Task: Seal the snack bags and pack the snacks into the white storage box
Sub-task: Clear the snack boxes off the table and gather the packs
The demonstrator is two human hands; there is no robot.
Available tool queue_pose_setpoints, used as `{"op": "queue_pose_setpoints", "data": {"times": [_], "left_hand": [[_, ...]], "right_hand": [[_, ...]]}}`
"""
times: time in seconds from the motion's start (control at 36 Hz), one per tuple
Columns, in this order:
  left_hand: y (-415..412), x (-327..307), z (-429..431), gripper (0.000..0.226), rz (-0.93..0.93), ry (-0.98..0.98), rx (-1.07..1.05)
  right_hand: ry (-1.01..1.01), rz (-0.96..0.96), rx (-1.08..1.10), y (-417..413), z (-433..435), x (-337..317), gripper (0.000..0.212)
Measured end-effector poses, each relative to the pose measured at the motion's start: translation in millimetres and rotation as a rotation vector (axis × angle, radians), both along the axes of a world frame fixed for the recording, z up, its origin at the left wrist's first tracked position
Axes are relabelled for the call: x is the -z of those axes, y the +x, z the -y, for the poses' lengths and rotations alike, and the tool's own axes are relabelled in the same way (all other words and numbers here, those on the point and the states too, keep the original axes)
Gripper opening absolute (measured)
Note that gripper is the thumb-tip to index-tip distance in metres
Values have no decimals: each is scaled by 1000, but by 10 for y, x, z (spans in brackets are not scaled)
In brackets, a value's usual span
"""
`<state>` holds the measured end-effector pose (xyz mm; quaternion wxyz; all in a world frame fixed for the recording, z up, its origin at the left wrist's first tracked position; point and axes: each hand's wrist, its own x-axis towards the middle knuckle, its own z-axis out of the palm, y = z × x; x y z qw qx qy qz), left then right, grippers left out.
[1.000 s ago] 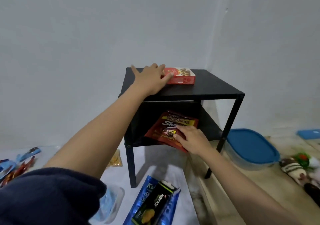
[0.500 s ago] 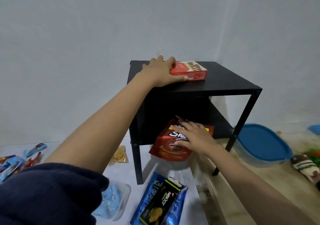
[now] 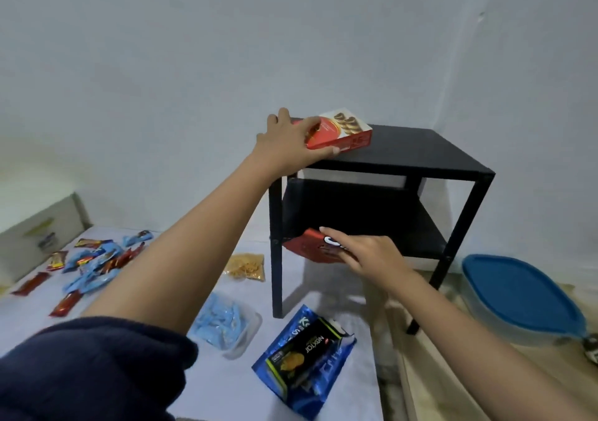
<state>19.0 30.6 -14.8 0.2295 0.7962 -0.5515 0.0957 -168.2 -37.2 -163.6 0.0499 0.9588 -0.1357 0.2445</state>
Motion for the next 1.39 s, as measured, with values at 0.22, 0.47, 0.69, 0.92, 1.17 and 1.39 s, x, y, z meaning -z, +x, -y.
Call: {"op": "queue_pose_setpoints", "data": {"times": [0.22, 0.47, 0.69, 0.92, 1.17, 1.39], "left_hand": [[496, 57, -1278, 73, 34, -25, -313], [1247, 373, -3420, 77, -46, 53, -778], [1689, 889, -5566, 79, -190, 131, -1187], [1940, 1263, -7745, 78, -310, 211, -1511], [1889, 1717, -9504, 75, -469, 157, -1771], [2053, 2675, -10571, 75, -777, -5, -1965]], "right_hand": [[40, -96, -230, 697, -770, -148, 57], [115, -172, -523, 2089, -2057, -9, 57], [140, -240, -779, 3365, -3655, 193, 52], [212, -381, -961, 4506, -5660, 395, 49], [218, -523, -1132, 5283, -7714, 702, 47], [208, -685, -1286, 5767, -9345, 1368, 44]]}}
